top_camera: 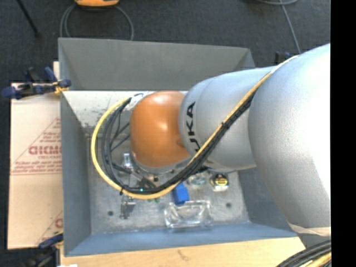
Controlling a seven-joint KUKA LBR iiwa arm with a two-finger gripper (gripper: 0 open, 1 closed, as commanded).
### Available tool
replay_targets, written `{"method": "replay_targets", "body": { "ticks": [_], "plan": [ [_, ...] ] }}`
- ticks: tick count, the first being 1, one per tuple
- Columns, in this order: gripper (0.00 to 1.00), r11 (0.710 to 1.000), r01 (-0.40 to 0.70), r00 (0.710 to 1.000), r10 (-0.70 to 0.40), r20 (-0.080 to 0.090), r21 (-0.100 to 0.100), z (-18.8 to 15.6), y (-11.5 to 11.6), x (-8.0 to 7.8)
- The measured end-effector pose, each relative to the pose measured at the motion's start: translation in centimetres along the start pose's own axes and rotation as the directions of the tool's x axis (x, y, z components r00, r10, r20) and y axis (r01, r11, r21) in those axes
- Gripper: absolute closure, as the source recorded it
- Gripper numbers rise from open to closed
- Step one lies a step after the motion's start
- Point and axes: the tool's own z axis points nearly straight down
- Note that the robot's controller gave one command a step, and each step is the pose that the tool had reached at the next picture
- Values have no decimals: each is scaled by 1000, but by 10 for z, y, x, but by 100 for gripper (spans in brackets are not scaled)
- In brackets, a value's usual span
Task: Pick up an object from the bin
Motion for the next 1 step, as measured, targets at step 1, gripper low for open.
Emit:
{"method": "replay_targets", "body": {
  "ticks": [1],
  "plan": [
    [0, 997, 79, 997, -79, 10, 1, 65, -56, -44]
  ]
}}
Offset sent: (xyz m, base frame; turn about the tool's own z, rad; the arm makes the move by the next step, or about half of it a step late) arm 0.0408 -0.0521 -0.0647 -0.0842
